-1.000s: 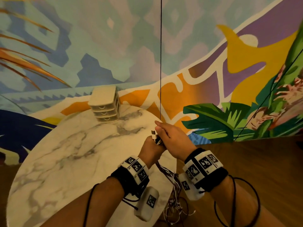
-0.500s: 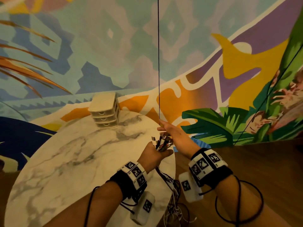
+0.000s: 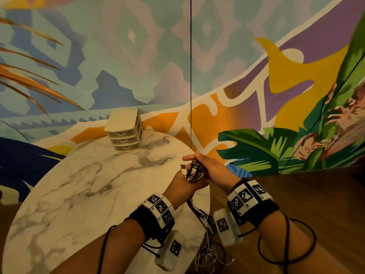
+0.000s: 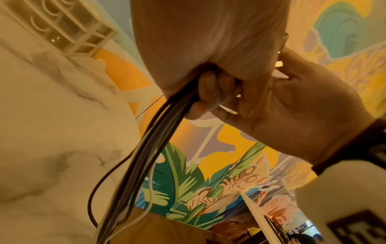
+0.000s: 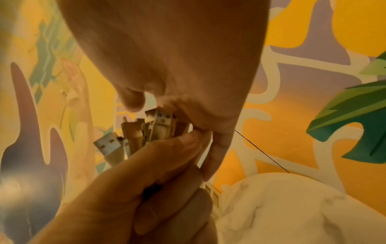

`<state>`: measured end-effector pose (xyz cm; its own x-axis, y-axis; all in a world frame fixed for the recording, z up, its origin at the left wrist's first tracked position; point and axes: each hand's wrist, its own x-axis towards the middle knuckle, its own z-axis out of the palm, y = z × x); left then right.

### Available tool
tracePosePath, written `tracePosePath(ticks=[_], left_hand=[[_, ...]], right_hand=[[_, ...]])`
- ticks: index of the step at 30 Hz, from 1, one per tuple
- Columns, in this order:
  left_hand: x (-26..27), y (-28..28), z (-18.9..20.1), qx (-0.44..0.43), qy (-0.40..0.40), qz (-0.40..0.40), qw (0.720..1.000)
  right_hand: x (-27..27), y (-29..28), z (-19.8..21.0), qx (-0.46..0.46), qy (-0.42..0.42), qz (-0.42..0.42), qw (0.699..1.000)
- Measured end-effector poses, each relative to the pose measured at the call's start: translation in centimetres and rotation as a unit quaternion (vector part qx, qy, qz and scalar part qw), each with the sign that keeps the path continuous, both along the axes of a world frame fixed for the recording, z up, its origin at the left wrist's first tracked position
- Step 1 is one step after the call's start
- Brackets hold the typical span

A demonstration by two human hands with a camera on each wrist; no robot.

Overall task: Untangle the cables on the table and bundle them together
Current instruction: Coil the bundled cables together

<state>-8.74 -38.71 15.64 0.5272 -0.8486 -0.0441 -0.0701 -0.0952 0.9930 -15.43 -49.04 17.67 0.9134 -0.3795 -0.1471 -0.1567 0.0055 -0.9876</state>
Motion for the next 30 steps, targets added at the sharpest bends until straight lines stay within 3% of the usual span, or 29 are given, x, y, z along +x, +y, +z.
tracePosePath(ticks=[4, 8, 10, 12, 14, 17, 19, 21, 25, 27, 30], left_hand=[[0.3, 0.5, -0.8, 0.027, -0.006, -0.005, 1.0], [-0.3, 0.6, -0.5, 0.04, -0.042, -0.03, 0.998], [-0.8, 0.2, -0.6, 0.059, -0.094, -0.037, 0.993], [-0.8, 0.3, -0.9, 0.112, -0.146, -0.046, 0.982], [-0.6, 0.4, -1.5, 0.139, -0.129, -0.027, 0.982], [-1.2, 0.3, -2.0, 0.17, -0.166, -0.027, 0.971], [-1.3, 0.3, -2.2, 0.154, -0.167, -0.015, 0.974], [-0.8, 0.7, -2.5, 0.139, -0.168, -0.002, 0.976], [0.1, 1.7, -1.6, 0.078, -0.042, 0.008, 0.996], [0.0, 2.1, -1.2, 0.066, -0.035, -0.005, 0.997], [-0.2, 2.2, -1.2, 0.063, -0.043, -0.04, 0.996]], right_hand=[[0.5, -0.1, 0.4, 0.014, -0.01, -0.046, 0.999], [0.9, 0.5, 1.4, -0.057, -0.004, -0.025, 0.998], [1.1, 1.3, 1.4, -0.131, 0.025, 0.009, 0.991], [1.4, 1.9, 1.2, -0.249, 0.067, 0.048, 0.965], [1.6, 2.0, 1.1, -0.313, 0.096, 0.068, 0.942], [1.5, 2.1, 0.4, -0.253, 0.093, 0.072, 0.96], [1.1, 2.3, -0.1, -0.125, 0.051, 0.053, 0.989], [0.8, 2.4, 0.2, -0.026, 0.009, 0.039, 0.999], [0.9, 2.1, 1.5, -0.037, -0.015, 0.007, 0.999], [1.0, 1.5, 2.4, -0.056, -0.023, -0.015, 0.998], [1.2, 1.7, 2.9, -0.07, -0.001, 0.016, 0.997]])
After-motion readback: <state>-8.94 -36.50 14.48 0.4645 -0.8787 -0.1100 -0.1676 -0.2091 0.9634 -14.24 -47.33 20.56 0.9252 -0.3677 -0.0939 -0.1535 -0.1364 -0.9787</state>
